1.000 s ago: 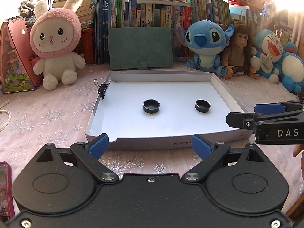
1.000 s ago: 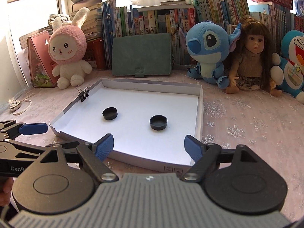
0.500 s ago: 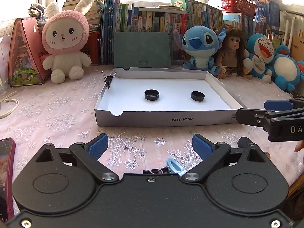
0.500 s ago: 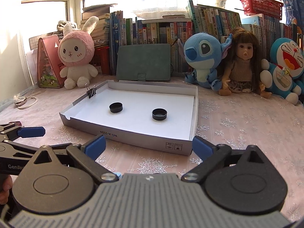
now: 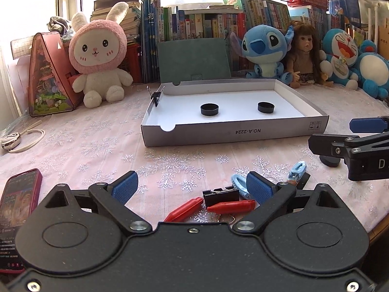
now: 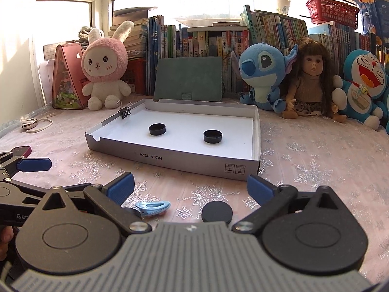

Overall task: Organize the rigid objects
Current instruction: 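Move both grippers back from the tray toward the remaining objects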

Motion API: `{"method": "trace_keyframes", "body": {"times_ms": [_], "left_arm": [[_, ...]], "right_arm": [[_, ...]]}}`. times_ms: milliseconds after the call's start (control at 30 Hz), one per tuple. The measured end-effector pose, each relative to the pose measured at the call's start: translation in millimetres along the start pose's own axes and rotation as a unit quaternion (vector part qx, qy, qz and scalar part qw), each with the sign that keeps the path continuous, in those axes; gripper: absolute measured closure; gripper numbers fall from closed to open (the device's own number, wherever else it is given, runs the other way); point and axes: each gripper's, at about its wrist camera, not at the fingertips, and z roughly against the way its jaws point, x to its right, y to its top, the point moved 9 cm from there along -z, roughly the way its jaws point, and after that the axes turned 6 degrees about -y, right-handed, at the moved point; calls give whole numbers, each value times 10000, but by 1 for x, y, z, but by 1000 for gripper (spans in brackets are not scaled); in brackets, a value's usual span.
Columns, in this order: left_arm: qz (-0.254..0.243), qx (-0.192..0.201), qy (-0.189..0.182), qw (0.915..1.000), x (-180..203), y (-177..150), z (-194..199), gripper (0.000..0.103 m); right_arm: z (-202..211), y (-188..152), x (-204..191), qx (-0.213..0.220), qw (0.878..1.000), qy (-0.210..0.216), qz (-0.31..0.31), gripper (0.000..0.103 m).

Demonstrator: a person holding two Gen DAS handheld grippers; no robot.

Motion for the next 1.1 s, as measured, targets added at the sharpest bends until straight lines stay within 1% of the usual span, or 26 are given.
{"method": "trace_keyframes", "body": {"times_ms": [100,267,400,533,733,933,1100], "left_arm": [[-37,-16,13,10000,0,-5,4,7],[87,-76,-111,9999,-2,-12,8,7],[167,-69,-49,9998,-5,-18,10,7],[372,55,-71,9993,-9,-22,13,8],[462,-6,-12,9989,-13,-29,13,7],[368,26,44,9993,-12,-31,15,8],[485,-83,7,9988,-12,-35,12,7]], "right_arm": [[2,-5,0,2,10000,-52,19,0],[7,-12,3,0,9999,-131,49,0],[9,-18,6,-77,9999,-138,34,0],[11,-24,8,-120,9997,-179,71,0],[14,-30,11,-138,9996,-218,63,0],[19,-34,15,-45,9995,-298,48,1],[27,-33,16,318,9988,-377,71,0]]}}
